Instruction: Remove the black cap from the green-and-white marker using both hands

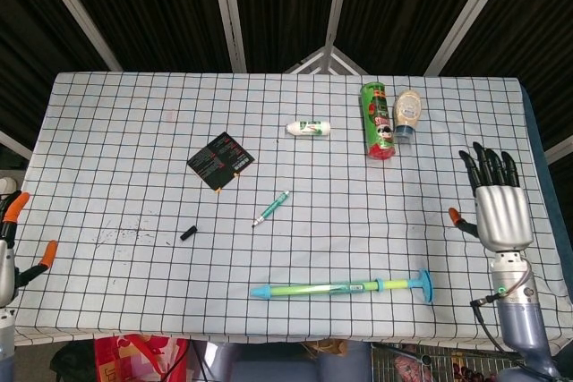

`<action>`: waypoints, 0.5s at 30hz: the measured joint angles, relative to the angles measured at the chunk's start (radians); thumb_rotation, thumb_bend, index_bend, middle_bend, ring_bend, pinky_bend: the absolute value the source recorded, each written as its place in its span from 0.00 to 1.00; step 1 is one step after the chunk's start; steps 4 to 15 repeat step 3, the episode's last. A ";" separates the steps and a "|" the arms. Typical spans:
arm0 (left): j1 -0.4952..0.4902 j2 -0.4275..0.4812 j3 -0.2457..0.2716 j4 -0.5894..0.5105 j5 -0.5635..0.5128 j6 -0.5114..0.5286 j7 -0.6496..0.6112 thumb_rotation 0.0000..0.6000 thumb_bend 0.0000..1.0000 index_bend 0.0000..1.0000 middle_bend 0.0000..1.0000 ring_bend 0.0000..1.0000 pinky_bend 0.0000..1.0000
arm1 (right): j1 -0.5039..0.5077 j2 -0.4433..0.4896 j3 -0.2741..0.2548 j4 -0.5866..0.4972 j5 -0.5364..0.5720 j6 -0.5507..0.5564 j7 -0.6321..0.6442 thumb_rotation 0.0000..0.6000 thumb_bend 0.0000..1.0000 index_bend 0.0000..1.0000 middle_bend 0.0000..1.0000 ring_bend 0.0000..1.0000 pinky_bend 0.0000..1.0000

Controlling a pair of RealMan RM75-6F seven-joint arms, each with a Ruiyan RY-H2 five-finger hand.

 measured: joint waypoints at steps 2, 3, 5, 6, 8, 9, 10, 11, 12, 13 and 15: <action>0.003 0.011 0.003 -0.005 -0.001 -0.007 0.005 1.00 0.45 0.12 0.07 0.00 0.01 | -0.010 0.026 -0.008 0.004 -0.021 -0.006 -0.001 1.00 0.24 0.14 0.03 0.07 0.00; 0.004 0.016 0.004 -0.008 -0.002 -0.010 0.007 1.00 0.45 0.12 0.08 0.00 0.01 | -0.013 0.037 -0.012 0.005 -0.029 -0.009 -0.006 1.00 0.24 0.14 0.03 0.07 0.00; 0.004 0.016 0.004 -0.008 -0.002 -0.010 0.007 1.00 0.45 0.12 0.08 0.00 0.01 | -0.013 0.037 -0.012 0.005 -0.029 -0.009 -0.006 1.00 0.24 0.14 0.03 0.07 0.00; 0.004 0.016 0.004 -0.008 -0.002 -0.010 0.007 1.00 0.45 0.12 0.08 0.00 0.01 | -0.013 0.037 -0.012 0.005 -0.029 -0.009 -0.006 1.00 0.24 0.14 0.03 0.07 0.00; 0.004 0.016 0.004 -0.008 -0.002 -0.010 0.007 1.00 0.45 0.12 0.08 0.00 0.01 | -0.013 0.037 -0.012 0.005 -0.029 -0.009 -0.006 1.00 0.24 0.14 0.03 0.07 0.00; 0.004 0.016 0.004 -0.008 -0.002 -0.010 0.007 1.00 0.45 0.12 0.08 0.00 0.01 | -0.013 0.037 -0.012 0.005 -0.029 -0.009 -0.006 1.00 0.24 0.14 0.03 0.07 0.00; 0.004 0.016 0.004 -0.008 -0.002 -0.010 0.007 1.00 0.45 0.12 0.08 0.00 0.01 | -0.013 0.037 -0.012 0.005 -0.029 -0.009 -0.006 1.00 0.24 0.14 0.03 0.07 0.00; 0.004 0.016 0.004 -0.008 -0.002 -0.010 0.007 1.00 0.45 0.12 0.08 0.00 0.01 | -0.013 0.037 -0.012 0.005 -0.029 -0.009 -0.006 1.00 0.24 0.14 0.03 0.07 0.00; 0.004 0.016 0.004 -0.008 -0.002 -0.010 0.007 1.00 0.45 0.12 0.08 0.00 0.01 | -0.013 0.037 -0.012 0.005 -0.029 -0.009 -0.006 1.00 0.24 0.14 0.03 0.07 0.00; 0.004 0.016 0.004 -0.008 -0.002 -0.010 0.007 1.00 0.45 0.12 0.08 0.00 0.01 | -0.013 0.037 -0.012 0.005 -0.029 -0.009 -0.006 1.00 0.24 0.14 0.03 0.07 0.00; 0.004 0.016 0.004 -0.008 -0.002 -0.010 0.007 1.00 0.45 0.12 0.08 0.00 0.01 | -0.013 0.037 -0.012 0.005 -0.029 -0.009 -0.006 1.00 0.24 0.14 0.03 0.07 0.00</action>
